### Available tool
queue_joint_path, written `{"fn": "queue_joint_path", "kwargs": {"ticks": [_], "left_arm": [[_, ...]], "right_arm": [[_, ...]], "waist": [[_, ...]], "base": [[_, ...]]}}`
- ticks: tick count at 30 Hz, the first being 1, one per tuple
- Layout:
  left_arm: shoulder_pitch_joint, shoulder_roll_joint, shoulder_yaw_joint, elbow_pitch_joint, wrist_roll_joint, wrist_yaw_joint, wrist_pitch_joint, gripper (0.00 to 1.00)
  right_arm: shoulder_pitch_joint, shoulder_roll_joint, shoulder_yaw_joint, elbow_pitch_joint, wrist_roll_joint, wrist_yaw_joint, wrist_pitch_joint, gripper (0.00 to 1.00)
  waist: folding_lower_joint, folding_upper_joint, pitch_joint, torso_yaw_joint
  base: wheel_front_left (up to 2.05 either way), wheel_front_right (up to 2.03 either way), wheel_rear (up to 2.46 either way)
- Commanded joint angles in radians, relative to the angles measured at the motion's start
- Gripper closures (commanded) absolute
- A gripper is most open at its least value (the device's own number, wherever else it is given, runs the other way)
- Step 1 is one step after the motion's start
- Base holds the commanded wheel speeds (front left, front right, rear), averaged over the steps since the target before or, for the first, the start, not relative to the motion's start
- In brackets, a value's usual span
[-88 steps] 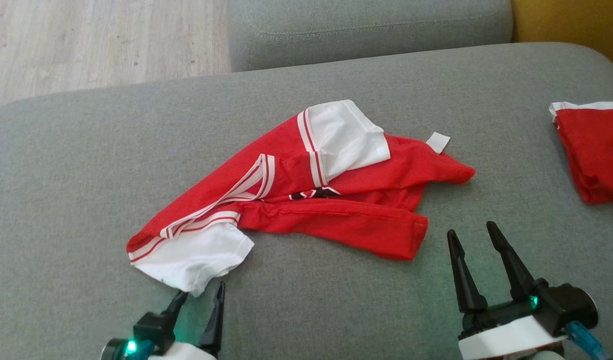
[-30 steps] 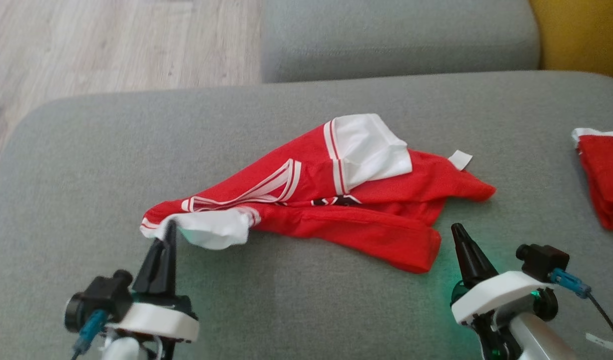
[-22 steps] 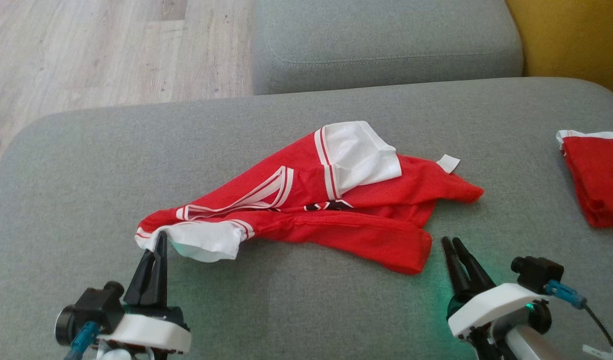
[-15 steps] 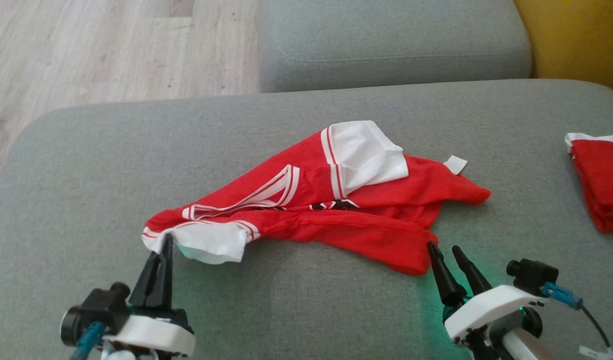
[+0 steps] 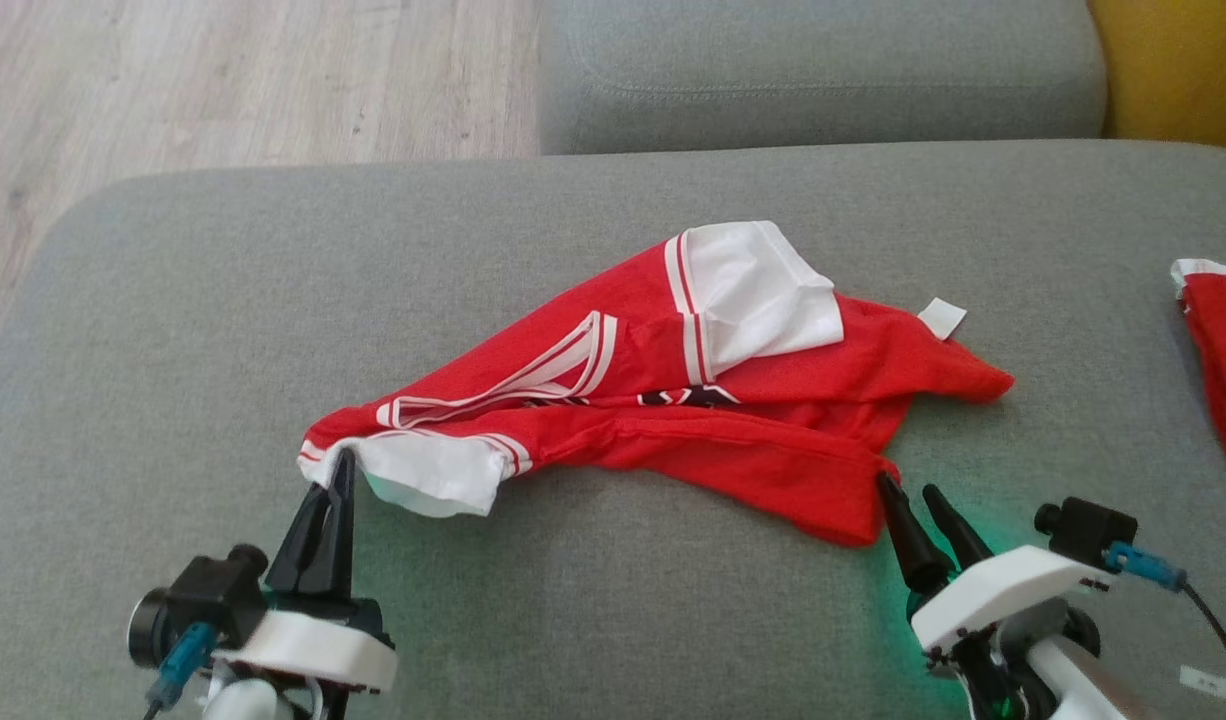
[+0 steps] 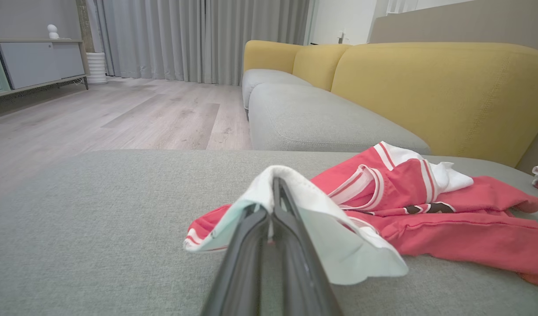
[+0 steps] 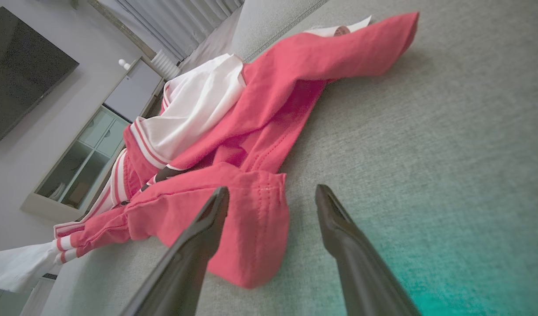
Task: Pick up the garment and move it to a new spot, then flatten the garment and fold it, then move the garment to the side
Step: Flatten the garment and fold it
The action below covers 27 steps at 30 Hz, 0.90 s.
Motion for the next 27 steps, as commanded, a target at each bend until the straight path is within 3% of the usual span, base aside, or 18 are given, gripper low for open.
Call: {"fn": "queue_joint_path", "kwargs": {"ticks": [1, 6, 7, 8, 10, 11, 15, 27], "left_arm": [[-0.053, 0.02, 0.032, -0.026, 0.002, 0.002, -0.01, 1.0], [-0.061, 0.017, 0.033, -0.025, 0.009, 0.003, -0.01, 1.0], [-0.062, 0.017, 0.032, -0.024, 0.01, 0.003, -0.01, 1.0], [-0.063, 0.016, 0.032, -0.024, 0.011, 0.003, -0.01, 1.0], [-0.065, 0.018, 0.032, -0.02, 0.012, 0.003, -0.01, 1.0], [-0.066, 0.018, 0.033, -0.019, 0.012, 0.003, -0.01, 1.0], [-0.07, 0.017, 0.035, -0.014, 0.014, 0.003, -0.01, 1.0], [-0.05, 0.015, 0.061, -0.018, 0.016, 0.005, -0.01, 1.0]], "right_arm": [[-0.043, -0.016, 0.02, -0.014, 0.007, -0.001, -0.013, 0.0], [-0.076, -0.005, 0.052, 0.023, 0.037, -0.001, -0.012, 0.0], [-0.081, -0.002, 0.057, 0.025, 0.047, -0.001, -0.011, 0.06], [-0.085, -0.001, 0.062, 0.028, 0.058, -0.001, -0.009, 0.18], [-0.092, -0.002, 0.074, 0.032, 0.073, -0.001, -0.01, 0.33], [-0.095, -0.003, 0.08, 0.033, 0.078, -0.001, -0.011, 0.5], [-0.102, -0.012, 0.102, 0.032, 0.102, -0.001, -0.018, 1.0], [-0.09, -0.077, 0.135, -0.026, 0.125, -0.001, -0.064, 1.0]], "waist": [[0.0, 0.0, 0.004, 0.002], [0.0, 0.0, 0.015, 0.006], [0.0, 0.0, 0.016, 0.008], [0.0, 0.0, 0.017, 0.009], [0.0, 0.0, 0.018, 0.01], [0.0, 0.0, 0.019, 0.01], [0.0, 0.0, 0.019, 0.011], [0.0, 0.0, -0.026, -0.018]], "base": [[0.0, 0.0, 0.0], [0.0, 0.0, 0.0], [0.0, 0.0, 0.0], [0.0, 0.0, 0.0], [0.0, 0.0, 0.0], [0.0, 0.0, 0.0], [0.0, 0.0, 0.0], [0.0, 0.0, 0.0]]}}
